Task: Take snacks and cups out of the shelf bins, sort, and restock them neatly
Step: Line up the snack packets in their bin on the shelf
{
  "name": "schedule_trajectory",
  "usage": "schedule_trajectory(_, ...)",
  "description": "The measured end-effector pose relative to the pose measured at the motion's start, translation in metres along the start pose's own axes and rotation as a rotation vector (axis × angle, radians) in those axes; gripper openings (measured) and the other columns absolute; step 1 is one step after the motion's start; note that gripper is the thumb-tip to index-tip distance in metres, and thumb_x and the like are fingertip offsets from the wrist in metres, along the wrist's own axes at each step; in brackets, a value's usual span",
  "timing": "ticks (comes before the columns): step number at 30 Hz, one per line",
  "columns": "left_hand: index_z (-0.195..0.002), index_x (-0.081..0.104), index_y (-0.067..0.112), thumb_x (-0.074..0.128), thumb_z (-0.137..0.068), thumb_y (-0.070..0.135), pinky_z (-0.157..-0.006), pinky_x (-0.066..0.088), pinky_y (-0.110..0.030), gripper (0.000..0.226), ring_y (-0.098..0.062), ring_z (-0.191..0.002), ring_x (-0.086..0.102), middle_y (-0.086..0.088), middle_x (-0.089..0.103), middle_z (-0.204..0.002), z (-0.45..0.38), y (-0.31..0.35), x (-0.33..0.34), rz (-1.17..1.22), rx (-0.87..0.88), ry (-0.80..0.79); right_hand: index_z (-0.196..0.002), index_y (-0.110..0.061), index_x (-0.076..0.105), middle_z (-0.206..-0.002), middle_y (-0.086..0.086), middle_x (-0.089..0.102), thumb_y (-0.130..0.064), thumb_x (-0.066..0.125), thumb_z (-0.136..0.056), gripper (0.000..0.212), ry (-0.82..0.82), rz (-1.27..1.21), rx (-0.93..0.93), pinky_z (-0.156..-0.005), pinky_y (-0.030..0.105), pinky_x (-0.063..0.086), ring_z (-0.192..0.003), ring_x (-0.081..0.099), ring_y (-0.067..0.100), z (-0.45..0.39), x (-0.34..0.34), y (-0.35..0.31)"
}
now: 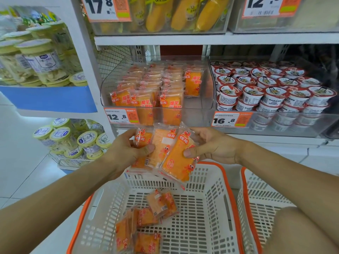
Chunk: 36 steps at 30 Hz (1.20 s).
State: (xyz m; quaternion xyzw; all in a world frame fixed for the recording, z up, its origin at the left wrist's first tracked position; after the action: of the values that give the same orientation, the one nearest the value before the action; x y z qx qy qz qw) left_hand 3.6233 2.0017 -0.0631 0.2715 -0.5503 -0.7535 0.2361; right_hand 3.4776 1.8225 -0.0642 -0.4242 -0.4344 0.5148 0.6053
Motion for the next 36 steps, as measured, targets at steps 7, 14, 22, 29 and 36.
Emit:
schedule_trajectory(7, -0.122, 0.062, 0.019, 0.081, -0.079, 0.013, -0.08, 0.06, -0.042, 0.048, -0.026, -0.09, 0.073, -0.007, 0.076, -0.098, 0.0, 0.002, -0.003, -0.12, 0.051, 0.069, -0.125, -0.013, 0.061, -0.119, 0.005, 0.072, -0.002, 0.075, -0.073, 0.055, 0.014, -0.057, -0.047, -0.085, 0.041, 0.06, -0.108, 0.07, 0.027, -0.002, 0.007, -0.003)
schedule_trajectory(14, -0.129, 0.058, 0.02, 0.077, -0.082, 0.044, -0.08, 0.055, -0.029, 0.055, -0.022, -0.104, 0.068, -0.005, 0.072, -0.113, 0.004, -0.002, 0.005, -0.079, -0.065, -0.057, -0.121, -0.011, 0.063, -0.107, 0.003, 0.074, -0.001, 0.074, -0.071, 0.052, 0.005, -0.126, -0.049, -0.075, 0.033, 0.062, -0.096, 0.072, 0.021, -0.003, 0.006, -0.001)
schedule_trajectory(22, -0.122, 0.063, 0.011, 0.056, -0.101, 0.022, -0.074, 0.059, -0.045, 0.024, -0.022, -0.075, 0.068, -0.011, 0.074, -0.096, 0.004, 0.003, 0.008, -0.023, -0.084, -0.024, -0.105, -0.005, 0.068, -0.1, 0.008, 0.076, -0.009, 0.08, -0.059, 0.048, 0.016, -0.155, -0.103, -0.074, 0.03, 0.061, -0.089, 0.074, 0.02, -0.007, 0.008, -0.003)
schedule_trajectory(29, -0.124, 0.06, 0.012, 0.068, -0.08, 0.038, -0.087, 0.056, -0.05, 0.052, -0.036, -0.09, 0.07, -0.013, 0.074, -0.102, 0.011, 0.001, 0.014, -0.026, -0.065, -0.096, -0.107, -0.006, 0.065, -0.095, 0.002, 0.077, -0.012, 0.079, -0.056, 0.054, 0.009, -0.192, -0.14, -0.071, 0.026, 0.06, -0.086, 0.074, 0.014, -0.007, 0.017, -0.007)
schedule_trajectory(36, -0.119, 0.065, 0.014, 0.078, -0.064, 0.04, -0.066, 0.051, -0.032, 0.063, -0.013, -0.057, 0.065, -0.001, 0.074, -0.074, 0.006, 0.001, 0.006, -0.012, -0.092, -0.046, -0.112, -0.008, 0.065, -0.097, 0.003, 0.077, -0.014, 0.078, -0.059, 0.055, -0.005, -0.17, -0.125, -0.067, 0.028, 0.061, -0.086, 0.075, 0.016, -0.006, 0.015, -0.006)
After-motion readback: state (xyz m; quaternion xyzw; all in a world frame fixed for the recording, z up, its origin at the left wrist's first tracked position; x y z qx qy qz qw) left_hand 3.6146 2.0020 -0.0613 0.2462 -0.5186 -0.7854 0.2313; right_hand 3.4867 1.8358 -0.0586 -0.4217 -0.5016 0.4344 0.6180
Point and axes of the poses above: each hand's wrist, its own z-axis away from the middle knuckle, its own x-axis out of the palm, y = z × x, the point moved 5 cm from there along -z, towards the middle knuckle
